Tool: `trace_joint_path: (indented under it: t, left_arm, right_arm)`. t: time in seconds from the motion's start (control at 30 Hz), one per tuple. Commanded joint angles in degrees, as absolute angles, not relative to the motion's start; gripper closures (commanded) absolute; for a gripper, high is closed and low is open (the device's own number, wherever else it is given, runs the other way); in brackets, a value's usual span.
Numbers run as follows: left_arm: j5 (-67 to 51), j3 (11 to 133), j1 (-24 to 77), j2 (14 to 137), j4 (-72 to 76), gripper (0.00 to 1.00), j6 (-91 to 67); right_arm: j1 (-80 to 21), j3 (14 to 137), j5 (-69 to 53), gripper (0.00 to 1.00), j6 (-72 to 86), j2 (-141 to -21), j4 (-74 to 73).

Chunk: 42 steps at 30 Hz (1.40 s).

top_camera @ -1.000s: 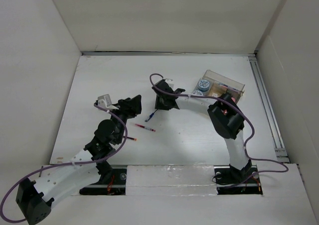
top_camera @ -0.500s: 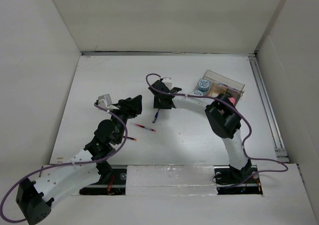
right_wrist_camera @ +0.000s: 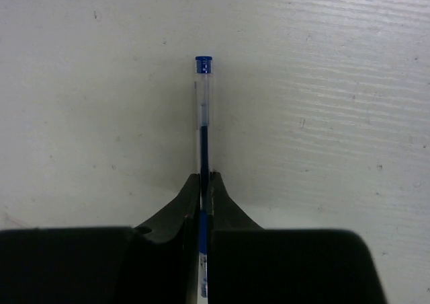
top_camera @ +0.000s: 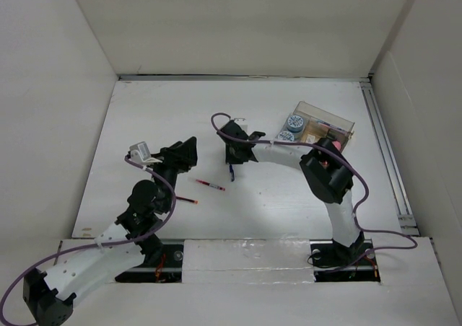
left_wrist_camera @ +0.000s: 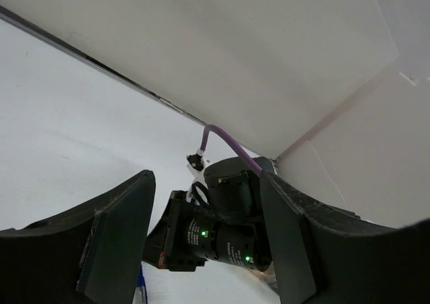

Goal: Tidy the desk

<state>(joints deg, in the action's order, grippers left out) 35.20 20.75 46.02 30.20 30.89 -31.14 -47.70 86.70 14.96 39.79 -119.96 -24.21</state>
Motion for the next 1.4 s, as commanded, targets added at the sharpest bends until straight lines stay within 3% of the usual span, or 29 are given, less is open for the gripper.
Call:
trace_joint_path:
  t: [0.0,0.2,0.37,0.43,0.53,0.6,0.97,1.37]
  left_arm:
    - [36.21,19.87,46.14,29.27,33.75,0.41,-31.2]
    - [34.8,20.92,46.14,31.81,33.48,0.41,-31.38]
    - [34.55,21.18,46.14,32.35,33.31,0.41,-31.29]
    - [34.1,20.66,46.14,31.82,33.75,0.41,-31.29]
    - [33.23,20.22,46.14,31.12,34.54,0.41,-31.38]
    - [33.57,18.9,46.14,30.85,36.11,0.41,-30.94]
    - [32.96,19.16,46.14,30.67,36.03,0.41,-30.76]
    - [31.64,19.51,46.14,31.2,35.68,0.41,-31.11]
  right_arm:
    - [-46.76,84.29,14.24,0.99,37.97,-117.61,-22.95]
    - [-41.67,81.3,15.02,1.0,32.26,-102.76,-17.05]
    - [-35.08,80.16,28.27,1.0,24.89,-95.81,-13.64]
    - [-32.27,76.74,39.21,1.0,22.51,-93.0,-9.43]
    - [-27.36,66.91,47.52,1.0,12.69,-90.45,10.14]
    - [-20.79,61.55,46.94,1.0,2.24,-93.14,27.88]
    - [-8.45,64.51,51.06,1.0,-5.08,-102.47,33.75]
    - [-8.44,63.46,55.28,1.0,-9.15,-108.72,40.69]
